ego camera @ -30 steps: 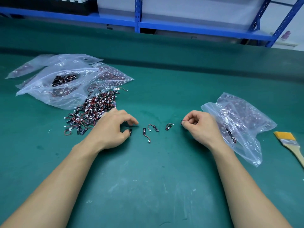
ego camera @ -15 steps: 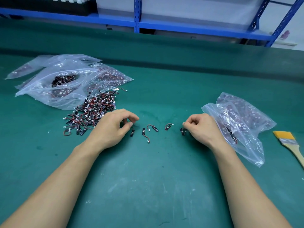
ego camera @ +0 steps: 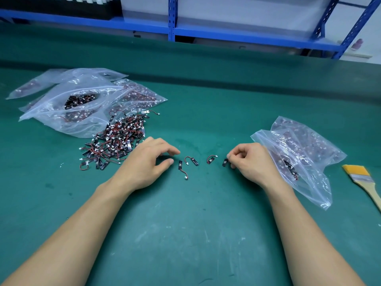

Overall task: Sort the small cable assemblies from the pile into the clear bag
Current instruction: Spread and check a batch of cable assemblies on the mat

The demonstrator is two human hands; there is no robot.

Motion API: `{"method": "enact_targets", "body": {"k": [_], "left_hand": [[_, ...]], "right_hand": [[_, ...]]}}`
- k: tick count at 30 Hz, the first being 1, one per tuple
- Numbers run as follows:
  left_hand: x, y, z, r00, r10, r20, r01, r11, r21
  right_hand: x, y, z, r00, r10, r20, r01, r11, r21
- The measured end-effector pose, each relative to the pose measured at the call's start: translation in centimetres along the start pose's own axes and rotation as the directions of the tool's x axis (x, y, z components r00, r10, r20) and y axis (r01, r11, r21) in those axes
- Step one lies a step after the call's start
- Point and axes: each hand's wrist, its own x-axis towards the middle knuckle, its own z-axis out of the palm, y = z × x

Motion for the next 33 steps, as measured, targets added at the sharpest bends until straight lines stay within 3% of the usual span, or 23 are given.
{"method": "enact_targets", "body": {"k": [7, 10, 17, 21, 25, 33], "left_hand": [[0.0, 2.7, 1.8, 0.974, 0.087, 0.21, -0.117, 0.984, 0.135], [0.0, 3.1, 2.1, 0.97, 0.092, 0.224, -0.135, 0.973, 0.187], [-0.2, 3.6, 1.3, 0.952, 0.162, 0.26, -0.181, 0.982, 0.05], [-0.1, 3.2, 0.4, 0.973, 0.158, 0.166, -0.16, 0.987, 0.001], [-0.1, 2.3, -0.5, 0.995, 0.093, 0.026, -0.093, 0.996, -0.004], [-0.2, 1.2, -1.3, 0.995, 0.018, -0.098, -0.019, 1.0, -0.009]], "right_hand": [[0.0, -0.1, 0.4, 0.999, -0.054, -0.008, 0.054, 0.998, 0.017], [0.0, -0.2, 0.7, 0.998, -0.062, -0.033, 0.064, 0.997, 0.045], [-0.5, -1.1, 1.6, 0.969, -0.246, -0.006, 0.246, 0.969, -0.029], [-0.7, -1.6, 1.7, 0.947, -0.316, 0.053, 0.319, 0.946, -0.064], [-1.0, -1.6, 1.7, 0.922, -0.369, 0.115, 0.37, 0.929, 0.013], [-0.7, -0.8, 1.2, 0.941, -0.33, 0.072, 0.323, 0.942, 0.093]]}}
